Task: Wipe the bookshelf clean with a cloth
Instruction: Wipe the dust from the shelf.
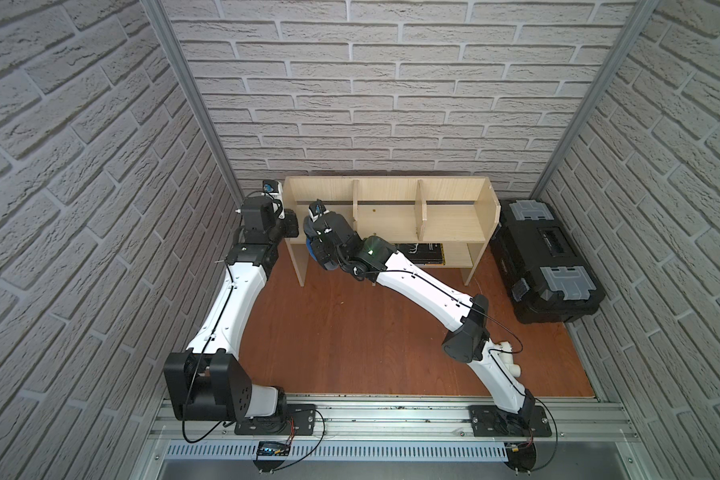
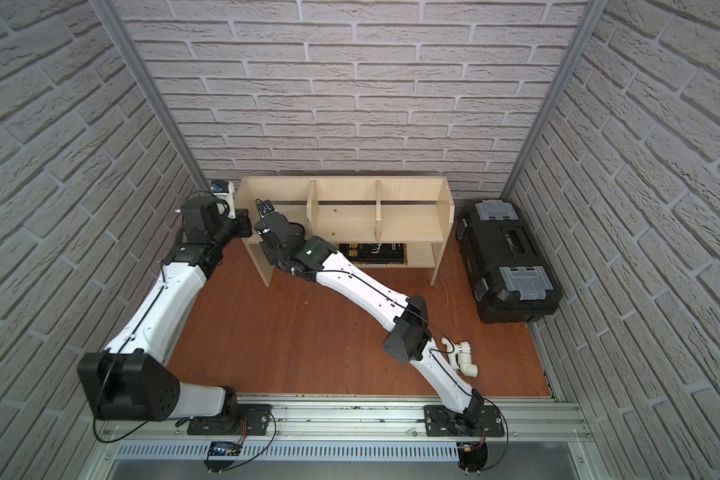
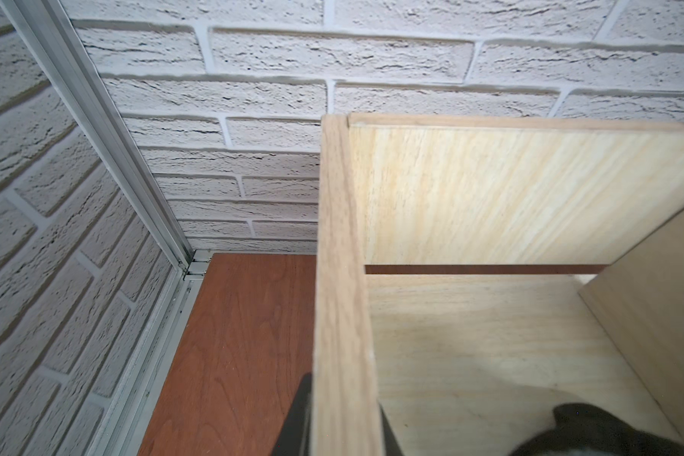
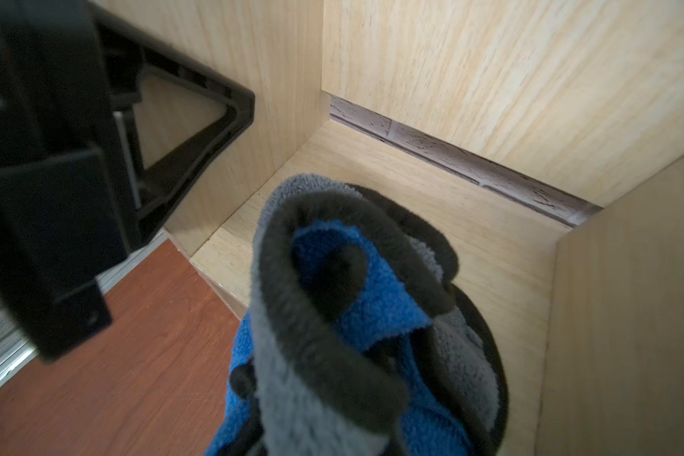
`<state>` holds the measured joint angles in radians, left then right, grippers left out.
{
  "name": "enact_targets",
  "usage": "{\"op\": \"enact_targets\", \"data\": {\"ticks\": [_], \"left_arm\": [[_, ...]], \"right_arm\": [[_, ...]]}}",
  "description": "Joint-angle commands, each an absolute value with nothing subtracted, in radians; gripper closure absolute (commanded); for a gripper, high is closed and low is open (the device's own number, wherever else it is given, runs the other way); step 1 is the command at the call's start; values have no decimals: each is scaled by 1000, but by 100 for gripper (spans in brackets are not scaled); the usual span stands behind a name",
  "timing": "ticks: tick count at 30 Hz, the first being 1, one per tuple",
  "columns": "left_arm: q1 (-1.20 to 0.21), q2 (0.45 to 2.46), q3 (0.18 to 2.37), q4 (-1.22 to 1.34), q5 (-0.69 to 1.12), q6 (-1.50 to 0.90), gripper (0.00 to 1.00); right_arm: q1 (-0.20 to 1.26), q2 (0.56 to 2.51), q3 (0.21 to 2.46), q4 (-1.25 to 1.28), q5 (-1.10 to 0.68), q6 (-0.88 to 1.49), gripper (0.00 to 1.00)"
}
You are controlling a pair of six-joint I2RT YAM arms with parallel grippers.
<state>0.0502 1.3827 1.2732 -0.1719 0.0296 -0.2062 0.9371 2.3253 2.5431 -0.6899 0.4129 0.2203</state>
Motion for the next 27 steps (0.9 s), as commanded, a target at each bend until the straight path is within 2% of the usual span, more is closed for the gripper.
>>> {"op": "enact_targets", "data": {"ticks": [1, 8, 14, 18, 27], "left_arm": [[52, 1361, 1256, -177, 119, -268, 100], [56, 1367, 1255, -176, 121, -271, 100], [57, 1365, 1253, -175, 116, -268, 100], [57, 1365, 1251, -175, 119, -270, 100], [58, 1366, 1252, -175, 119, -268, 100]], "right_arm": [[945, 2290, 2529, -671, 373, 215, 97], [1008, 2098, 2348, -588, 401, 129, 97], [1013, 1928, 2313, -579, 581, 35, 97], [938, 1852, 2259, -611, 676, 82, 97], [725, 1797, 2066, -629, 488, 309, 97]]}}
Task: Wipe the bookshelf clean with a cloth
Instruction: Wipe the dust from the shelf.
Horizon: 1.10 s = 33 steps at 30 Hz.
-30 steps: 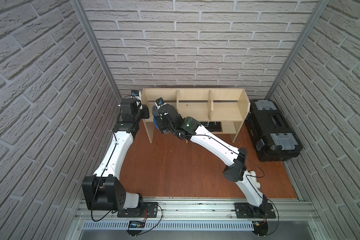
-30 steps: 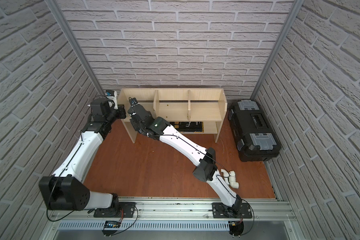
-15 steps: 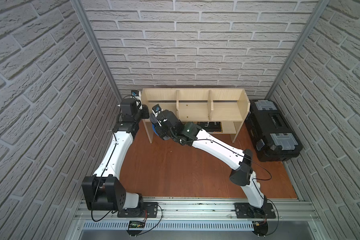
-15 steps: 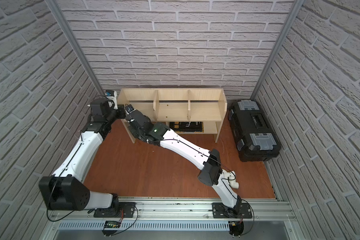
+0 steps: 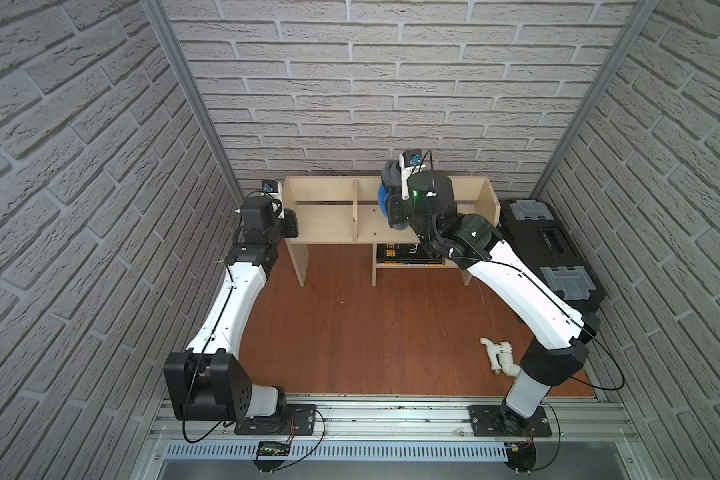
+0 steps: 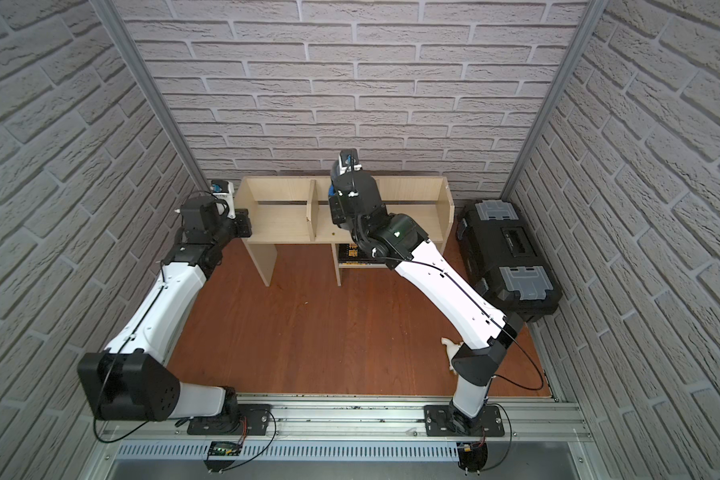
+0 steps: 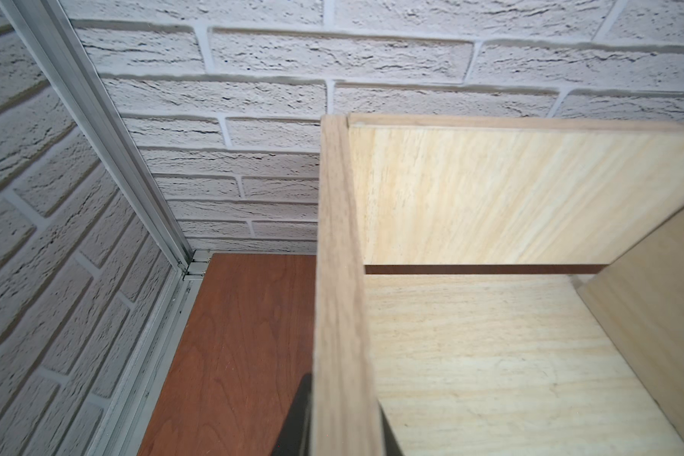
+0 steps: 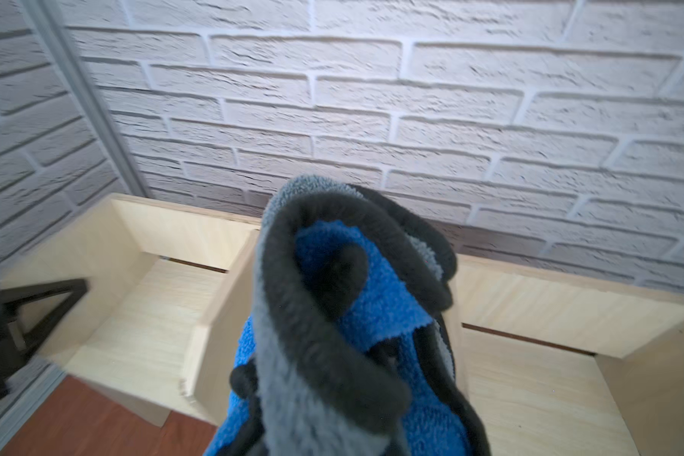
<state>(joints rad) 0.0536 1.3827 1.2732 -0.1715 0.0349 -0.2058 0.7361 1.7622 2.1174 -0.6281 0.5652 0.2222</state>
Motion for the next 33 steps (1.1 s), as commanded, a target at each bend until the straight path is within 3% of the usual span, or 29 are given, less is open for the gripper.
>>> {"op": "enact_targets", "data": {"ticks": [1, 12, 16, 17, 21, 27, 28, 31, 33], "left_arm": [[57, 1367, 1252, -173, 120, -268, 100], [60, 1372, 1251, -172, 121, -268, 100], [62, 1371, 1250, -170, 120, -268, 100], [62, 1374, 1249, -171, 120, -268, 100], [62, 1378, 1249, -170, 121, -269, 100], [65, 1379, 1245, -167, 115, -262, 100], [67, 1380, 1246, -167, 119, -266, 100], [73, 1384, 1245, -166, 126, -269, 100], [72, 1384, 1244, -165, 125, -269, 100]], "right_arm": [[714, 1807, 2058, -629, 479, 318, 97], [694, 1971, 2141, -685, 345, 330, 97], [692, 1995, 2121, -696, 386, 335, 97], [689, 1986, 2109, -696, 405, 338, 92], [678, 1930, 2072, -706, 455, 333, 59], [676, 1887, 2034, -719, 494, 308, 49], [676, 1889, 2036, -721, 493, 305, 51], [676, 1902, 2051, -720, 489, 312, 79], [676, 1912, 2062, -705, 475, 319, 89]]}}
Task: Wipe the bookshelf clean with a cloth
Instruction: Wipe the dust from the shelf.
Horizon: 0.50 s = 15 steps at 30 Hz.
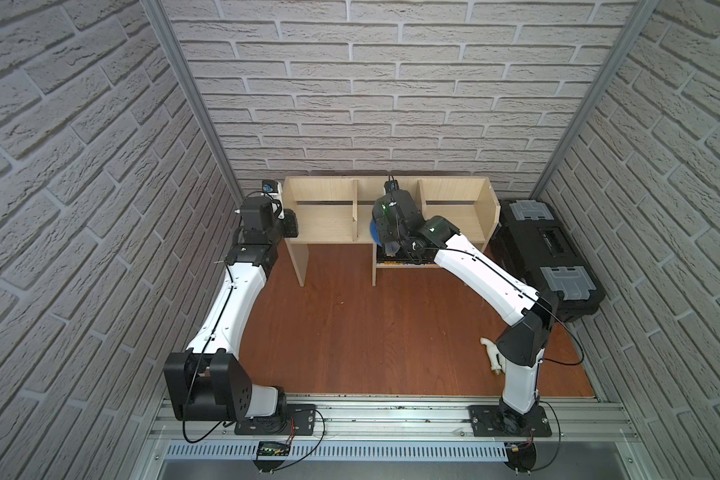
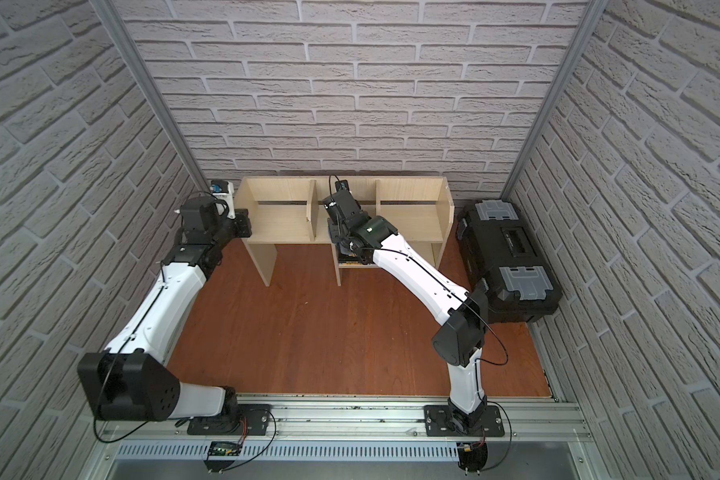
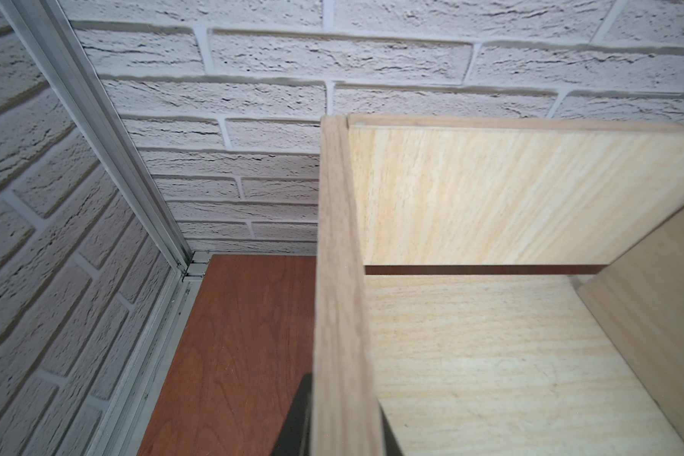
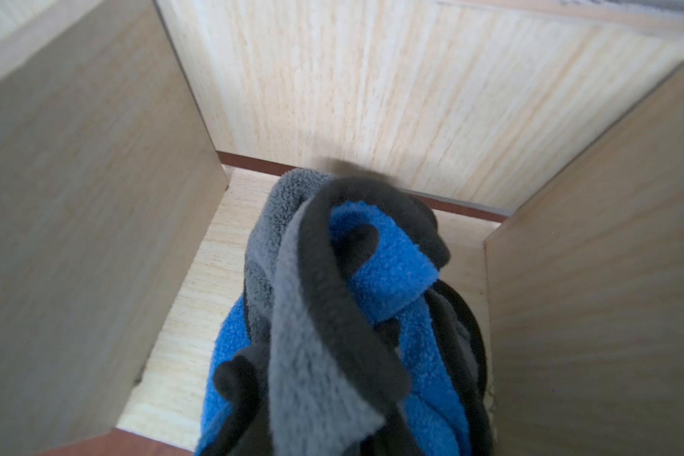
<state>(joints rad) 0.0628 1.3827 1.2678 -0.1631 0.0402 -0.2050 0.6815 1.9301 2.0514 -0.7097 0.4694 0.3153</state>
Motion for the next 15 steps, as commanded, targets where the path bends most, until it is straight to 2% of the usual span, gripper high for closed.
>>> {"op": "enact_targets", "data": {"ticks": [1, 3, 8, 15], "left_arm": [[72, 1384, 1244, -164, 125, -269, 100], [73, 1384, 1244, -166, 120, -269, 100], [75, 1380, 1243, -164, 121, -267, 100], [81, 1380, 1244, -164, 124, -269, 100]], "right_arm": [[677, 1917, 2069, -695, 462, 322, 92], [676, 1928, 2085, -678, 440, 337, 97], [680, 1958, 2131, -652, 342, 367, 97], [705, 1886, 2159, -657, 358, 306, 97]]}}
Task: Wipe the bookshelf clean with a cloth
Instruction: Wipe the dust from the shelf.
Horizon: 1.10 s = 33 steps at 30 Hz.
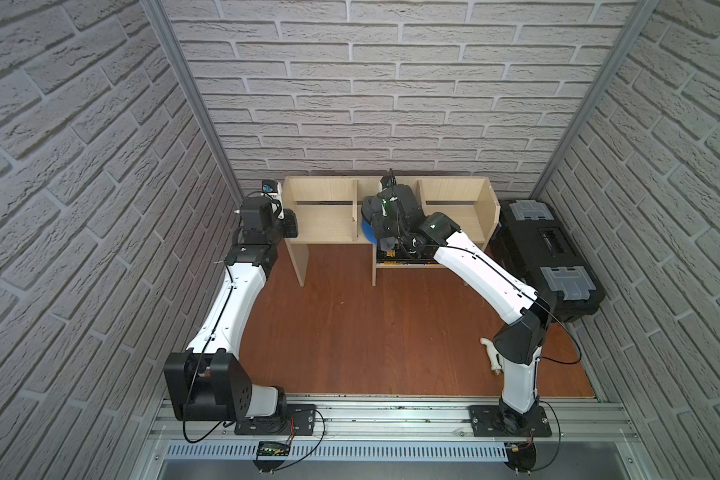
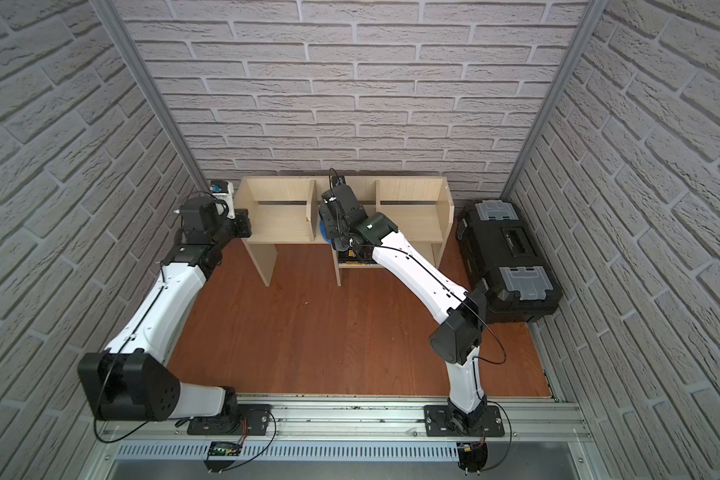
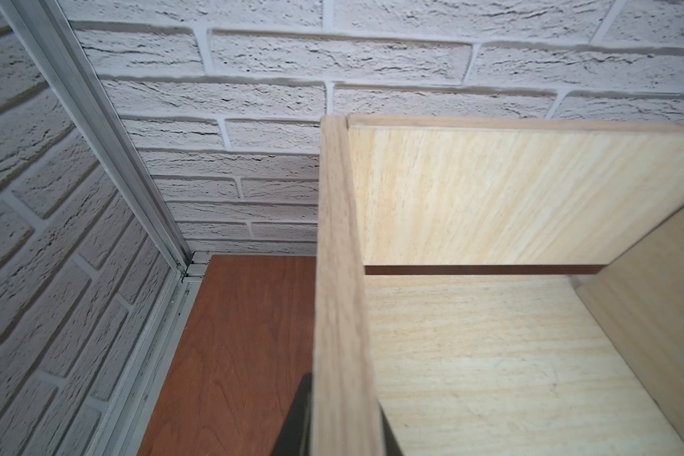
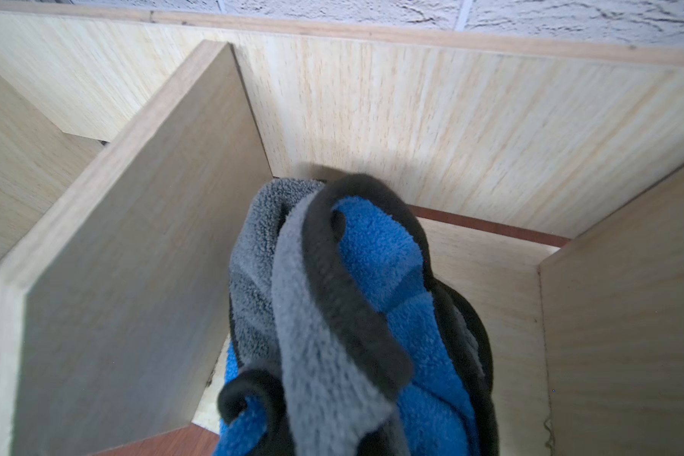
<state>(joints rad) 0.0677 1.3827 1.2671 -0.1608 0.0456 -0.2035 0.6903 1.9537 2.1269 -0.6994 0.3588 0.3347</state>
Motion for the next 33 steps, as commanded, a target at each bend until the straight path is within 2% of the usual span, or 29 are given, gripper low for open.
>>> {"op": "enact_targets", "data": {"ticks": [1, 7, 11, 17, 23, 33], "left_arm": [[80, 1380, 1244, -163, 125, -268, 100], [81, 1381, 1243, -163, 126, -268, 100], [81, 1375, 1243, -165, 122, -266, 100], [82, 1380, 1243, -163, 125, -267, 100], [82, 1380, 1244, -163, 128, -270, 100], [83, 1373, 1242, -164, 120, -267, 100]], "right_arm": [[708, 1860, 2158, -657, 368, 293, 97], [699, 1700, 2113, -647, 504, 204, 97], [628, 1638, 2099, -719, 552, 209, 97], [491, 1567, 1964, -764, 466, 298, 97], [454, 1610, 1920, -742, 358, 303, 97], [449, 1724, 1928, -748, 396, 319, 97]]}}
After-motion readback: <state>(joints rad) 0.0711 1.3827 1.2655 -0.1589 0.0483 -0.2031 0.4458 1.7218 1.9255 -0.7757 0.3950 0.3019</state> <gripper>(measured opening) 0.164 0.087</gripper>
